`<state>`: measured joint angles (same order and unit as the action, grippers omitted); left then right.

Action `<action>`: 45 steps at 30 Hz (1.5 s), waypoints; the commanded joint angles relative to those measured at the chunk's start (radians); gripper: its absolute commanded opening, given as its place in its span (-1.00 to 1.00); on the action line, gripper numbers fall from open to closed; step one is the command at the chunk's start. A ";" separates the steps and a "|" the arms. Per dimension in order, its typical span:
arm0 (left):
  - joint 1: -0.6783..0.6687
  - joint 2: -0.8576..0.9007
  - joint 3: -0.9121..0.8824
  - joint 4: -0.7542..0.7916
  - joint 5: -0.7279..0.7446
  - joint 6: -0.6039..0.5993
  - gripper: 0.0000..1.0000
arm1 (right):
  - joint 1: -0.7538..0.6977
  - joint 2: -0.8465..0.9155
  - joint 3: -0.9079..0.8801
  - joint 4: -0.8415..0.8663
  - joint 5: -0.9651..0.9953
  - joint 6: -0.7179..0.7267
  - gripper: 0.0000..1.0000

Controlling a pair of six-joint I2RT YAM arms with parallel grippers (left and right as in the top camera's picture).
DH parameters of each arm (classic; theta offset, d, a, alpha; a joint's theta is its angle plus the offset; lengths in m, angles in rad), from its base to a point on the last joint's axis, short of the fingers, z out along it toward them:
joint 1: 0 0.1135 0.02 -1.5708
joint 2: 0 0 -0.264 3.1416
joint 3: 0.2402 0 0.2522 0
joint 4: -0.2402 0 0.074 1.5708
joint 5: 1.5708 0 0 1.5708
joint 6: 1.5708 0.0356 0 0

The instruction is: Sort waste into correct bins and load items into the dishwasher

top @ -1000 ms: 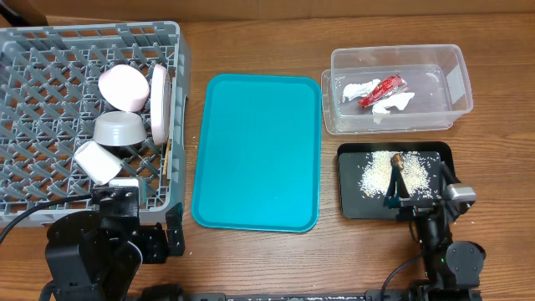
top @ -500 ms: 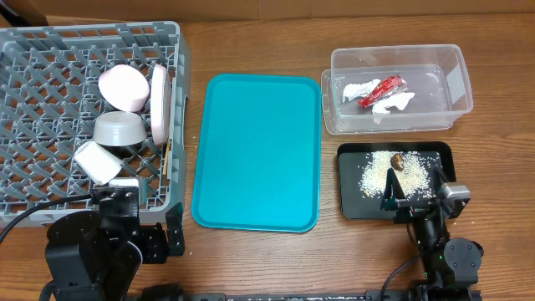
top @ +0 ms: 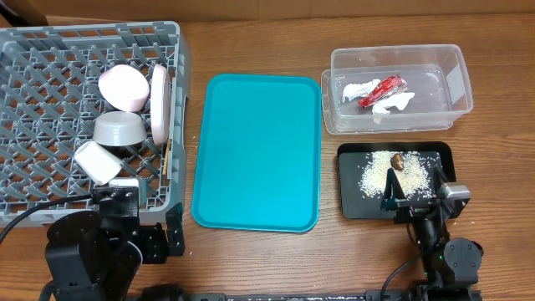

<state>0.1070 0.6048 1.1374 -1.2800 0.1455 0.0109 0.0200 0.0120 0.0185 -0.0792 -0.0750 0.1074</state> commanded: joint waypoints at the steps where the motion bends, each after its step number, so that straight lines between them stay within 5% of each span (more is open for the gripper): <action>1: 0.002 -0.002 -0.003 -0.004 0.012 0.023 1.00 | -0.005 -0.009 -0.010 0.003 -0.005 -0.004 1.00; 4: -0.004 -0.016 -0.008 -0.008 0.003 0.026 1.00 | -0.005 -0.009 -0.010 0.003 -0.005 -0.004 1.00; 8: -0.056 -0.117 -0.151 0.173 0.000 0.046 1.00 | -0.005 -0.009 -0.010 0.002 -0.005 -0.004 1.00; 15: -0.103 -0.443 -0.729 0.782 0.035 -0.041 1.00 | -0.005 -0.009 -0.010 0.002 -0.005 -0.003 1.00; 24: -0.120 -0.602 -1.046 1.283 -0.109 -0.040 0.99 | -0.005 -0.009 -0.010 0.002 -0.005 -0.004 1.00; 45: -0.121 -0.601 -1.133 1.207 -0.090 -0.063 0.99 | -0.005 -0.009 -0.010 0.002 -0.005 -0.004 1.00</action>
<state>-0.0071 0.0147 0.0086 -0.0711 0.0620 -0.0315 0.0200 0.0113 0.0185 -0.0811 -0.0784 0.1070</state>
